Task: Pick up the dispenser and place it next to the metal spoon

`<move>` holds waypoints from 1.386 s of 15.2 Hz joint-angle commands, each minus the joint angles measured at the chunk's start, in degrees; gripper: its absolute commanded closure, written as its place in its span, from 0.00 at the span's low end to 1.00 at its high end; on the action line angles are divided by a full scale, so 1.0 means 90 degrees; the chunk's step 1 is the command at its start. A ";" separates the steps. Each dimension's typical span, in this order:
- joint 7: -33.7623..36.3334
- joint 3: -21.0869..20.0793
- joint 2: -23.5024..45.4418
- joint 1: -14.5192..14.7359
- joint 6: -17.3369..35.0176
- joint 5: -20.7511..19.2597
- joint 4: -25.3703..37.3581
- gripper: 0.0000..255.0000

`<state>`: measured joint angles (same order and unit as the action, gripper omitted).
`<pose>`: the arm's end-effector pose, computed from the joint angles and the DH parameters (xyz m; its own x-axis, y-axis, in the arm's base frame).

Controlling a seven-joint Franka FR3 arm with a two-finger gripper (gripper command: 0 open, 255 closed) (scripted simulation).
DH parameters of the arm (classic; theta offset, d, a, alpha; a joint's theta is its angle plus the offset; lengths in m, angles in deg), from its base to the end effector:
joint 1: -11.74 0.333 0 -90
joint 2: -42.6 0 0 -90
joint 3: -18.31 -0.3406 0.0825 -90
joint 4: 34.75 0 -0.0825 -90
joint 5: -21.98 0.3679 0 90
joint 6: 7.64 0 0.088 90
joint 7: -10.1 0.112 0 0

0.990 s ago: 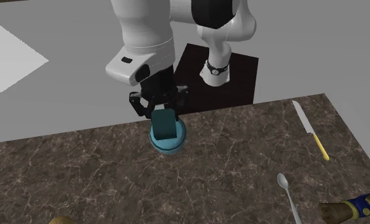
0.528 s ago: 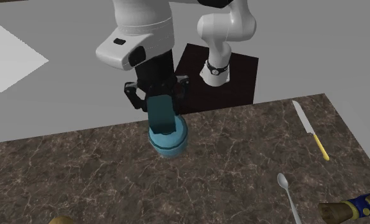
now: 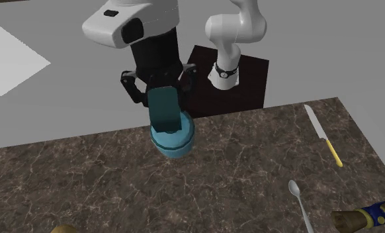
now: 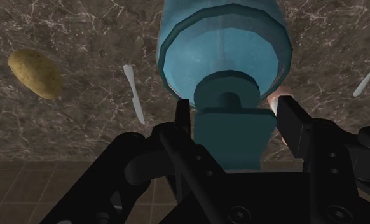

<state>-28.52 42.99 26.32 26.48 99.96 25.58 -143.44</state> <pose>0.4660 -0.1073 0.6518 0.8429 0.4505 0.2943 0.4697 -0.8828 0.0059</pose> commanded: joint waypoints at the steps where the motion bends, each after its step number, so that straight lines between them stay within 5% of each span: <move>1: 0.0033 -0.0013 0.0017 0.0010 -0.0184 0.0003 0.0208 1.00; 21: 0.0054 0.0153 0.0771 0.0069 -0.2021 0.0302 0.2728 1.00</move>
<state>-28.09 44.30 32.96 27.08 82.72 28.15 -120.16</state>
